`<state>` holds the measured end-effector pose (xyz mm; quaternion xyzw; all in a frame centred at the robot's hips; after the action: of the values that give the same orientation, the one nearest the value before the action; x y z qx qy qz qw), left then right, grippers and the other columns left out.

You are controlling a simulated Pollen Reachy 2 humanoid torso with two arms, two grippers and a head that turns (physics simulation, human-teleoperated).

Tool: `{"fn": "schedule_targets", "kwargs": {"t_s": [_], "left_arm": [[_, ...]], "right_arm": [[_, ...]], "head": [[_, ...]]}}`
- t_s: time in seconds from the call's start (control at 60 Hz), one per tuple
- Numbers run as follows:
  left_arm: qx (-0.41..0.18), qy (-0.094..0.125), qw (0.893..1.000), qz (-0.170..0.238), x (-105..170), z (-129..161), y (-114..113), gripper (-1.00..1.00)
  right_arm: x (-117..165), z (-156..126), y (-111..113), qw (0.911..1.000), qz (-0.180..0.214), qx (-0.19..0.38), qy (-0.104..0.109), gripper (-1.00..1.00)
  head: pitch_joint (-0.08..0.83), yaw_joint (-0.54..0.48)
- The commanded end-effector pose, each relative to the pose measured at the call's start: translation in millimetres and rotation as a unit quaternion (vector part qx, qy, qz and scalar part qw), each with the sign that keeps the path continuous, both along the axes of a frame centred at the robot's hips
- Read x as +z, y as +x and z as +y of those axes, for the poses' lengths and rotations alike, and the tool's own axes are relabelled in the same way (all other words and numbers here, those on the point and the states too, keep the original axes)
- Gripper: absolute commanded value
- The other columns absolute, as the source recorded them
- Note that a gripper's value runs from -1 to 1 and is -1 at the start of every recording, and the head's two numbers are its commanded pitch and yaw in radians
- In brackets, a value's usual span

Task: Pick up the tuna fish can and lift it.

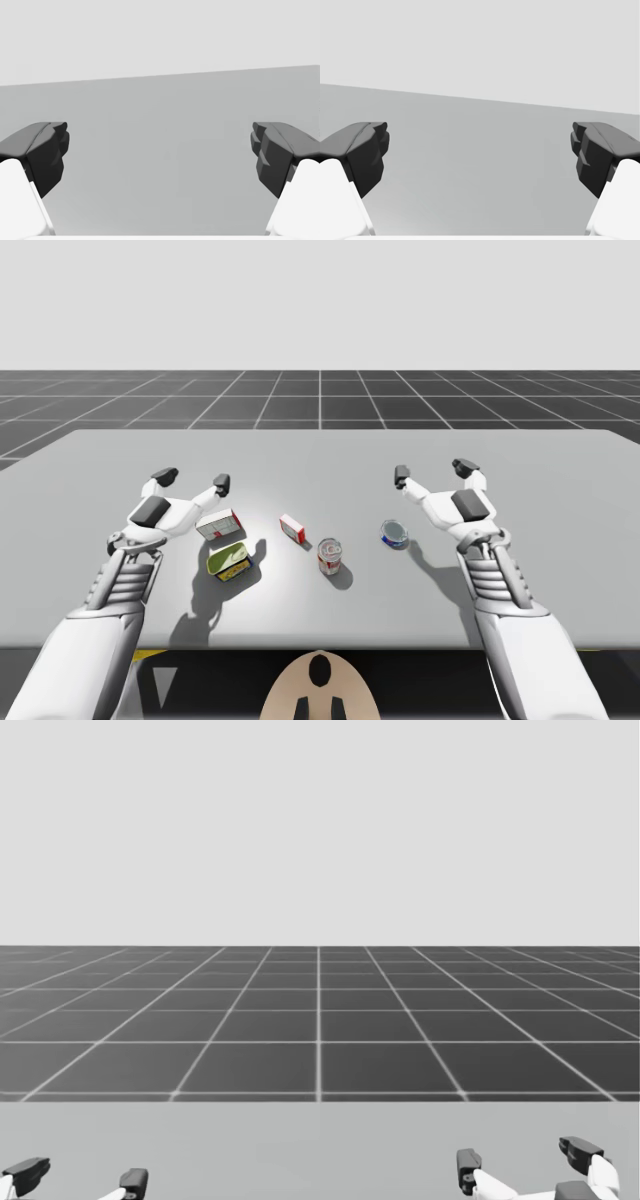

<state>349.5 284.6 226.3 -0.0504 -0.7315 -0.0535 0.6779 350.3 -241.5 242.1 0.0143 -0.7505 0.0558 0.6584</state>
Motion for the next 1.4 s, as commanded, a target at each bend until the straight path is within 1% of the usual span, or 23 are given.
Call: {"fn": "schedule_targets", "kwargs": {"t_s": [0.017,0.033,0.083,0.117,0.133,0.2,0.267,0.283,0.35,0.467,0.5,0.683,0.8,0.967,1.15,1.183,1.25,1.267,1.3,1.317,1.367,1.383,1.4], "left_arm": [[-0.003,-0.004,1.000,0.007,-0.2,-0.4,0.1,-1.00],[-0.003,-0.004,1.000,0.007,-0.2,-0.4,0.1,-1.00],[-0.003,-0.004,1.000,0.008,-0.2,-0.4,0.2,-1.00],[-0.003,-0.004,1.000,0.008,-0.3,-0.4,0.3,-1.00],[-0.003,-0.004,1.000,0.008,-0.3,-0.5,0.3,-1.00],[-0.003,-0.004,1.000,0.008,-0.2,-0.4,0.6,-1.00],[-0.003,-0.003,1.000,0.007,-0.2,-0.6,0.4,-1.00],[-0.003,-0.002,1.000,0.007,-0.2,-0.6,0.4,-1.00],[-0.003,-0.002,1.000,0.007,-0.3,-0.5,0.4,-1.00],[-0.004,0.001,1.000,0.009,-0.8,-0.5,1.2,-1.00],[-0.004,0.001,1.000,0.009,-0.9,-0.6,1.2,-1.00],[-0.004,0.005,1.000,0.008,-0.9,-1.0,1.5,-1.00],[-0.004,0.008,1.000,0.007,-0.5,-1.4,1.2,-1.00],[-0.005,0.011,1.000,0.006,-0.1,-2.1,0.7,-1.00],[-0.008,0.006,1.000,0.006,0.8,-3.3,-0.1,-1.00],[-0.008,0.006,1.000,0.006,1.0,-3.3,-0.1,-1.00],[-0.008,0.004,1.000,0.005,1.3,-3.2,-0.2,-1.00],[-0.008,0.004,1.000,0.005,1.3,-3.2,-0.1,-1.00],[-0.006,0.003,1.000,0.006,1.2,-3.1,-0.3,-1.00],[-0.006,0.003,1.000,0.006,1.1,-3.0,-0.2,-1.00],[-0.004,0.001,1.000,0.006,1.3,-2.9,-0.8,-1.00],[-0.004,0.001,1.000,0.006,1.4,-2.9,-0.8,-1.00],[-0.004,0.001,1.000,0.006,1.5,-2.9,-0.9,-1.00]], "right_arm": [[-1.5,1.4,-1.4,1.0000,0.002,0.008,0.000,-1.00],[-1.2,1.2,-1.3,1.0000,0.000,0.007,-0.002,-1.00],[0.2,1.9,-2.1,0.9998,0.008,0.016,0.001,-1.00],[0.4,2.0,-2.0,0.9999,0.005,0.013,0.001,-1.00],[1.6,1.8,-1.7,0.9999,0.004,0.011,-0.004,-1.00],[2.2,1.6,-2.1,0.9999,0.006,0.011,-0.003,-1.00],[2.7,1.3,-2.1,0.9999,0.005,0.008,-0.005,-1.00],[2.7,1.0,-1.9,1.0000,0.003,0.004,-0.005,-1.00],[2.7,1.3,-2.0,1.0000,0.002,0.002,-0.006,-1.00],[2.3,1.9,-1.3,1.0000,0.001,-0.001,-0.009,-1.00],[2.1,1.9,-1.1,0.9999,0.000,-0.002,-0.010,-1.00],[1.1,2.7,-0.3,0.9999,0.003,-0.002,-0.011,-1.00],[0.2,3.3,0.3,0.9999,0.004,-0.002,-0.015,-1.00],[-0.6,3.7,0.8,0.9999,0.007,0.001,-0.015,-1.00],[-1.1,5.6,1.2,0.9997,0.013,0.012,-0.020,-1.00],[-0.4,6.1,0.9,0.9996,0.016,0.017,-0.017,-1.00],[2.0,6.5,-1.9,0.9988,0.021,0.038,-0.020,-1.00],[2.6,6.3,-2.5,0.9986,0.024,0.044,-0.019,-1.00],[5.1,5.9,-7.0,0.9975,0.033,0.061,-0.007,-1.00],[5.6,6.1,-8.5,0.9972,0.035,0.065,-0.006,-1.00],[7.5,7.3,-18.0,0.9967,0.029,0.074,-0.016,-1.00],[7.2,7.8,-20.1,0.9960,0.034,0.083,-0.004,-1.00],[6.1,9.9,-23.6,0.9963,0.031,0.079,0.011,-1.00]], "head": [[0.006,0.00],[0.009,0.00],[0.017,0.00],[0.025,0.00],[0.042,0.00],[0.070,0.00],[0.117,0.00],[0.148,0.00],[0.192,0.00],[0.310,-0.01],[0.327,-0.01],[0.470,-0.05],[0.514,-0.09],[0.575,-0.19],[0.659,-0.29],[0.675,-0.30],[0.685,-0.31],[0.685,-0.31],[0.683,-0.31],[0.682,-0.31],[0.680,-0.30],[0.680,-0.30],[0.680,-0.30]]}}
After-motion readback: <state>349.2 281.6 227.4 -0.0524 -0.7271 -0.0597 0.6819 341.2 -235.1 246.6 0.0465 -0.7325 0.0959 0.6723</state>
